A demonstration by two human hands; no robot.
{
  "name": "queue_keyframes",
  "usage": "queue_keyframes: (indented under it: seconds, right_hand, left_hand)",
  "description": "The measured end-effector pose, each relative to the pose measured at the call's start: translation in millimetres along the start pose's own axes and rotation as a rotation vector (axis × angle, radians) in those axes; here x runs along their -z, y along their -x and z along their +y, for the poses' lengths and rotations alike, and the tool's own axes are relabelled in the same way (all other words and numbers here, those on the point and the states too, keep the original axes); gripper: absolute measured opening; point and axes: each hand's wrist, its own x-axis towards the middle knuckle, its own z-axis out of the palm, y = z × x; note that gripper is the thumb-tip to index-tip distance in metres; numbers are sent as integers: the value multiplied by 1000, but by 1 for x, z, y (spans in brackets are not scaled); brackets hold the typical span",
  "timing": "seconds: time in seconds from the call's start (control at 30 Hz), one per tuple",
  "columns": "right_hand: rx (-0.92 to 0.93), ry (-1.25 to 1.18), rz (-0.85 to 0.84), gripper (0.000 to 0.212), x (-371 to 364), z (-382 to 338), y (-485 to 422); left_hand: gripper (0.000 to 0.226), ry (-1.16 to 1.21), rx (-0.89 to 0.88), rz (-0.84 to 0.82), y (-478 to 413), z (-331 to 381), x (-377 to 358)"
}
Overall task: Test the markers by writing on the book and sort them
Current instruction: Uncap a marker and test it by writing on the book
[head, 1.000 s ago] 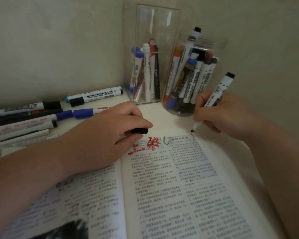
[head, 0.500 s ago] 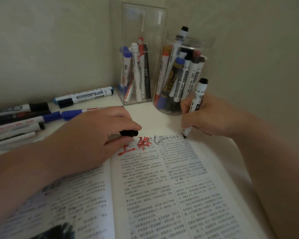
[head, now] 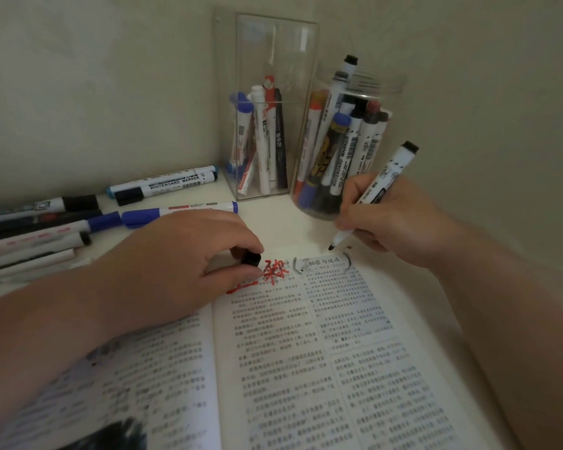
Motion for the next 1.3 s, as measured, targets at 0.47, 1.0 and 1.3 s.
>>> queue_keyframes:
  seconds: [0.47, 1.0, 1.3]
  right_hand:
    - [-62, 88, -100, 13, -22, -3, 3]
    - [-70, 105, -135, 15, -22, -6, 4]
    - [-79, 265, -27, 18, -19, -9, 3]
  left_hand:
    - [39, 49, -1, 44, 1, 1, 0]
    - [38, 47, 29, 50, 1, -1, 0]
    - [40, 34, 37, 42, 1, 1, 0]
